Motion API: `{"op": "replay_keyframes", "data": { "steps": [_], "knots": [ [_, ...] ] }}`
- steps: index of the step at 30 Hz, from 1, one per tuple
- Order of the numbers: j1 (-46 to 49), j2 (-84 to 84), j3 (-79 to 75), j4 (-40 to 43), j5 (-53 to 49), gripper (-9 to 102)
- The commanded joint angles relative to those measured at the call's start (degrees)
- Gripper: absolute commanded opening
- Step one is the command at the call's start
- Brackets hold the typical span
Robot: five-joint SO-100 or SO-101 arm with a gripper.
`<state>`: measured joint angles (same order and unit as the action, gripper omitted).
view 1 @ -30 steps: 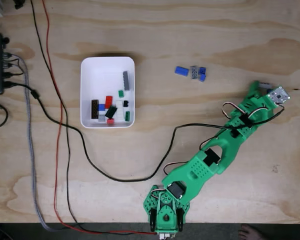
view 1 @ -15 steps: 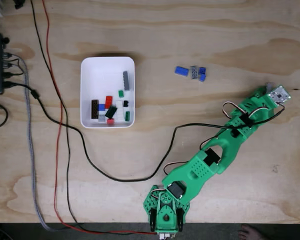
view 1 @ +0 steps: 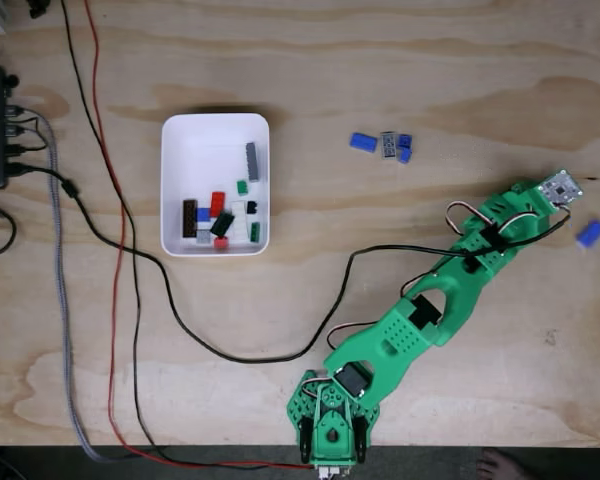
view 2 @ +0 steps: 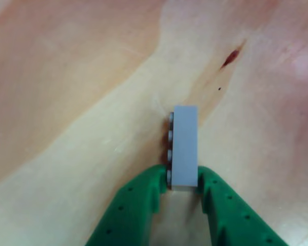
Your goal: Put all lego bricks in the bin.
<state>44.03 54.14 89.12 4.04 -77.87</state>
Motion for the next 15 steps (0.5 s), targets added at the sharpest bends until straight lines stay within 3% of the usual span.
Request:
{"op": "replay_keyframes", "data": {
  "steps": [1, 5, 6, 12, 15],
  "knots": [
    [-3.4, 9.5, 6.1, 0.2, -1.4, 0],
    [-8.1, 20.7, 20.7, -0.8, -2.5, 0],
    [-9.9, 23.9, 22.9, 2.4, -2.5, 0],
    [-29.8, 48.7, 25.2, 33.0, 7.4, 0],
    [-44.3, 55.6, 14.3, 53.0, 19.2, 0]
  ]
}}
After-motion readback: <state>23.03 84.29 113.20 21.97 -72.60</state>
